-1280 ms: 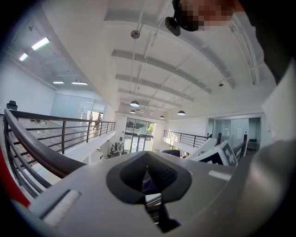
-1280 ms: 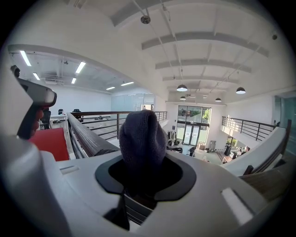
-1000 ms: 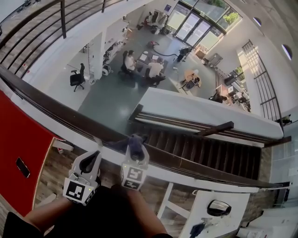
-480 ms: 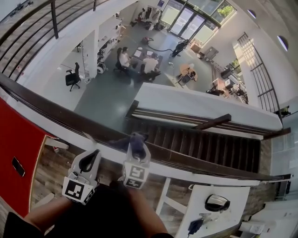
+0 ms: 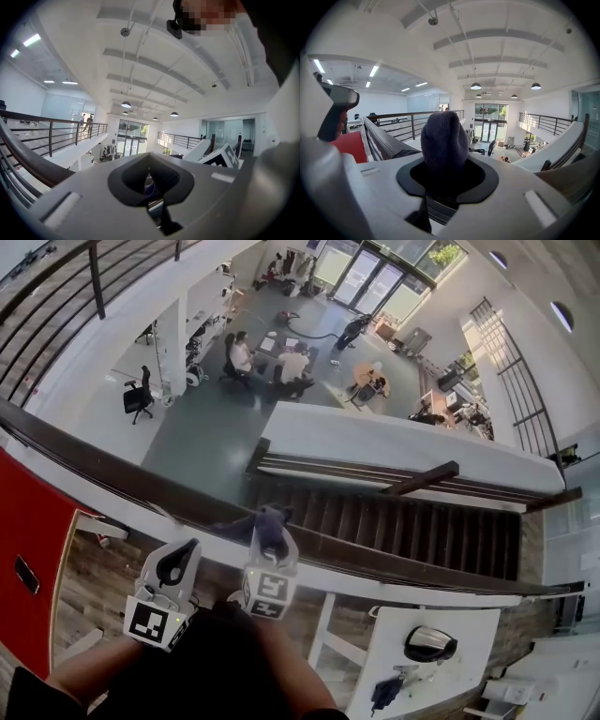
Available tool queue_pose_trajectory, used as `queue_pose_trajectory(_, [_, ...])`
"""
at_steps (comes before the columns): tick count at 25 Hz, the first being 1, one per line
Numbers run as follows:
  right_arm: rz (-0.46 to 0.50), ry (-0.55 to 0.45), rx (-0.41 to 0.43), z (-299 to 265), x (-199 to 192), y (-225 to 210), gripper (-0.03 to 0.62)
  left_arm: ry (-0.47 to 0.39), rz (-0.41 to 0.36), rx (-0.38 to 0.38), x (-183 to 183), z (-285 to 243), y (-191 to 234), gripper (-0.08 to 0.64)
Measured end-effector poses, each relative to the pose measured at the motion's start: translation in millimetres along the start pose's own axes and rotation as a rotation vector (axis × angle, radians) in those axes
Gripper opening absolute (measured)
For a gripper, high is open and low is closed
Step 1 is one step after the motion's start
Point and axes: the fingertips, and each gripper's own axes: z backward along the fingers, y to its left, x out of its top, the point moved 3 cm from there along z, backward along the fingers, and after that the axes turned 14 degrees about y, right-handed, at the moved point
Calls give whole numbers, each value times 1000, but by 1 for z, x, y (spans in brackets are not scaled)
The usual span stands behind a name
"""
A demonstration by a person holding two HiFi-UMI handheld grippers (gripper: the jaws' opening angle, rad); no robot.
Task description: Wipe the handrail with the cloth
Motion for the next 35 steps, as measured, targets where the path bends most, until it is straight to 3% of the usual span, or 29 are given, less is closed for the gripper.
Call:
queue_pose_trajectory(26, [-55,-13,-46,26,-28,-77,119,36,-45,-112,-3,-42,-77,0])
queue_pose_trajectory(35, [-50,-17,-40,34,-30,-97,119,28,-48,-111,-6,-50,-96,0])
